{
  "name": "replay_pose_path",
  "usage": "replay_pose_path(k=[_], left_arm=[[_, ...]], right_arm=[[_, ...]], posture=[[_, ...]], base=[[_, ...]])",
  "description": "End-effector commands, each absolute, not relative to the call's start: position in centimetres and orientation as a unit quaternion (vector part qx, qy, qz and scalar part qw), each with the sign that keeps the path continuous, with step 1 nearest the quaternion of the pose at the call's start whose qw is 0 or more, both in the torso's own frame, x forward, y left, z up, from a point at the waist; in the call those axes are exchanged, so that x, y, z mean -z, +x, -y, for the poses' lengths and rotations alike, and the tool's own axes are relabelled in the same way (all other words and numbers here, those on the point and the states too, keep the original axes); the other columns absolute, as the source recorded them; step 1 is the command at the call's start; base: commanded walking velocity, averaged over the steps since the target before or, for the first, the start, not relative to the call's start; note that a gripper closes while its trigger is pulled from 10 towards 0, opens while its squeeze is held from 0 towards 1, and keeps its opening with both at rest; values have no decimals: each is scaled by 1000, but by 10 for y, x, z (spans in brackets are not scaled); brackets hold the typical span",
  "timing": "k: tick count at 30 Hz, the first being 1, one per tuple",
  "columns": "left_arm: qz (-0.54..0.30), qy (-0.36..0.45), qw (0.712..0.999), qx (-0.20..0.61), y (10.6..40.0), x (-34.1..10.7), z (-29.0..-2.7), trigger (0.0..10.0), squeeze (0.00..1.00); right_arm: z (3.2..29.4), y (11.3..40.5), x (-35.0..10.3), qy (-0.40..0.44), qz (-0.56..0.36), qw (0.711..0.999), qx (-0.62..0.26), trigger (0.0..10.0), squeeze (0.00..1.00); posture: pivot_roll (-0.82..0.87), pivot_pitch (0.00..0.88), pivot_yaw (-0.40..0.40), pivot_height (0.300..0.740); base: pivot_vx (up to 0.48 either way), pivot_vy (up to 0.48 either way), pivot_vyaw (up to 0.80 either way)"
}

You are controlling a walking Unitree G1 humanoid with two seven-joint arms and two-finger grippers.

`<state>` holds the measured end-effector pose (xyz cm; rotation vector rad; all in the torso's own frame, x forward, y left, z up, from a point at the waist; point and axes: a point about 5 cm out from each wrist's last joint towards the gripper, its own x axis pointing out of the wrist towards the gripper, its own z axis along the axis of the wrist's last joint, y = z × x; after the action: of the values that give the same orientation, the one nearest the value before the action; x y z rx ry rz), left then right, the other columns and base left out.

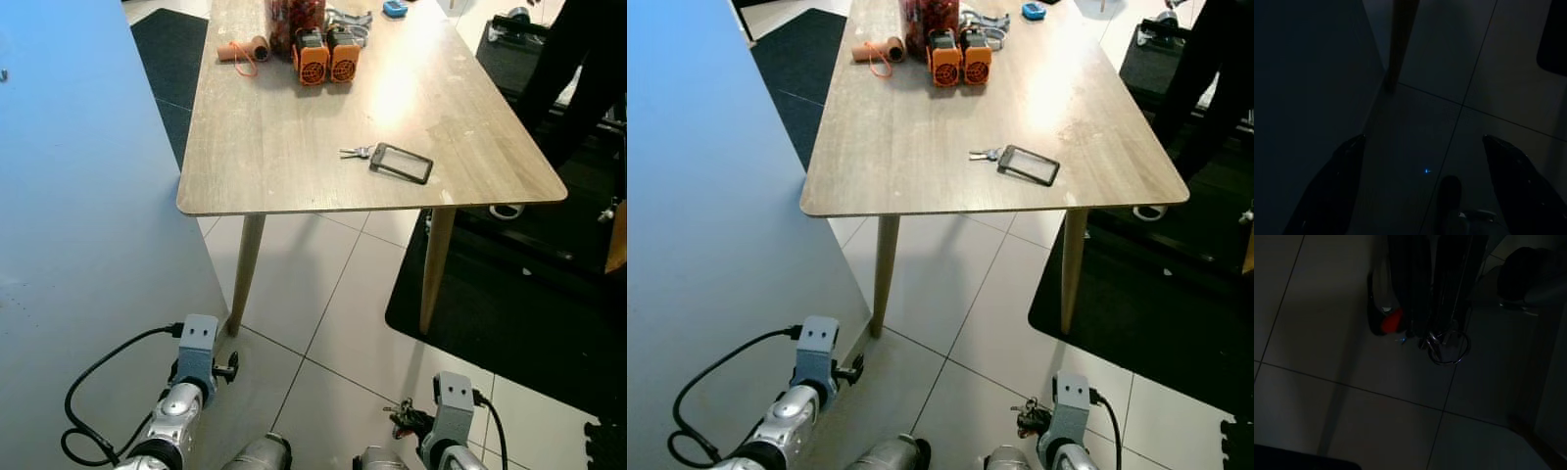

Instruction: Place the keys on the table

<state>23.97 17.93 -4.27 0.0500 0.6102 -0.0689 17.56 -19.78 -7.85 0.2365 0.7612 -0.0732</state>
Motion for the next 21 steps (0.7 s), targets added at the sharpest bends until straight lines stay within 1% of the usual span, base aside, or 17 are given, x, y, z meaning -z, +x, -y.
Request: replay_pose_path(k=[1,4,7,8,10,16,21], left_arm=[[-318,17,948,32,232,49,-178,10000,0],[-319,17,947,30,232,50,-178,10000,0],[-325,0,945,28,231,51,-177,10000,0],[-334,-11,942,21,230,52,-177,10000,0],[-335,-9,942,21,230,52,-177,10000,0],[-321,-1,947,29,231,50,-176,10000,0],[-311,1,950,29,231,49,-178,10000,0]], right_arm=[[199,170,81,120,-379,917,39,10000,0],[199,170,81,120,-378,917,39,10000,0],[199,170,81,120,-378,917,39,10000,0],[199,170,81,120,-378,917,39,10000,0],[199,170,81,121,-378,917,39,10000,0],[200,170,81,121,-378,917,40,10000,0],[200,170,81,121,-377,917,39,10000,0]], posture=[[39,156,-29,740],[37,157,-29,740],[36,157,-30,740],[36,157,-30,740],[36,158,-30,740],[36,158,-31,740],[36,158,-31,740]], base=[[0,0,0],[0,0,0],[0,0,0],[0,480,0],[0,480,0],[0,454,0],[0,0,0]])
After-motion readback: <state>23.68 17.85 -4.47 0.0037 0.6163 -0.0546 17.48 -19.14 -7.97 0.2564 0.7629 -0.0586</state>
